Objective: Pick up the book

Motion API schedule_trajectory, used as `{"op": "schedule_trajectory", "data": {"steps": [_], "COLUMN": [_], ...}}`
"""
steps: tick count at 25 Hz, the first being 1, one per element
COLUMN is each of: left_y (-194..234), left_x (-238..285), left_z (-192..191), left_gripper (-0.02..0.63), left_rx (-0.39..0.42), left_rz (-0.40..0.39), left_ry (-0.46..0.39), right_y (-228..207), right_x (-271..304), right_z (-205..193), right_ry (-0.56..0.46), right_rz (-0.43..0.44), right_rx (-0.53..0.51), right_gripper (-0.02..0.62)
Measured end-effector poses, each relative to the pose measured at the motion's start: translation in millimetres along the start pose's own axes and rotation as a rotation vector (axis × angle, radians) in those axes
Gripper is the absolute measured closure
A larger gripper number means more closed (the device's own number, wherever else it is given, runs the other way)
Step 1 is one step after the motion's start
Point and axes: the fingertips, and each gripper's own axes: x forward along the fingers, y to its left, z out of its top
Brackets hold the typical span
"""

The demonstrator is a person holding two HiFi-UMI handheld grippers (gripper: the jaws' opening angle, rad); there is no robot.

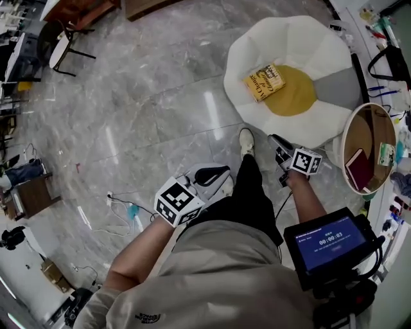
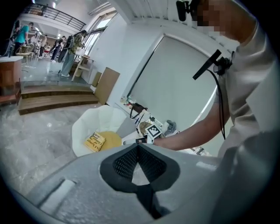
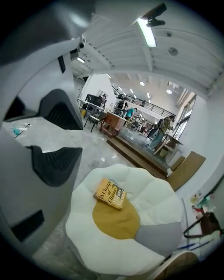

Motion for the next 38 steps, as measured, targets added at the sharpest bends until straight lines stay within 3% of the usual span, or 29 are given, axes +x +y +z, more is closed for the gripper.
{"op": "schedule_trajectory", "data": {"steps": [8, 18, 27, 38], "left_y": [68.7, 159.4, 209.3, 231.6], "left_x": [125.4, 241.3, 289.5, 305.0], "left_z": [22.2, 24.4, -13.3, -32.7], "left_gripper": [0.598, 0.598, 0.598, 0.598], "left_rx": [0.041, 0.056, 0.006, -0.063], "left_rz": [-0.067, -0.102, -0.104, -0.087], "left_ry": [0.101, 0.132, 0.172, 0.165], "right_y": [-143.6, -311.5, -387.8, -415.6], "right_x": [100.9, 208.8, 272.3, 303.0], "right_z": [33.2, 45.1, 35.8, 45.1], "right_ry": [-0.007, -0.096, -0.142, -0.187], "right_rz": [0.008, -0.013, 0.011, 0.086], "right_rx": [0.226, 0.492, 0.609, 0.69], "right_gripper": [0.448, 0.379, 0.296, 0.297]}}
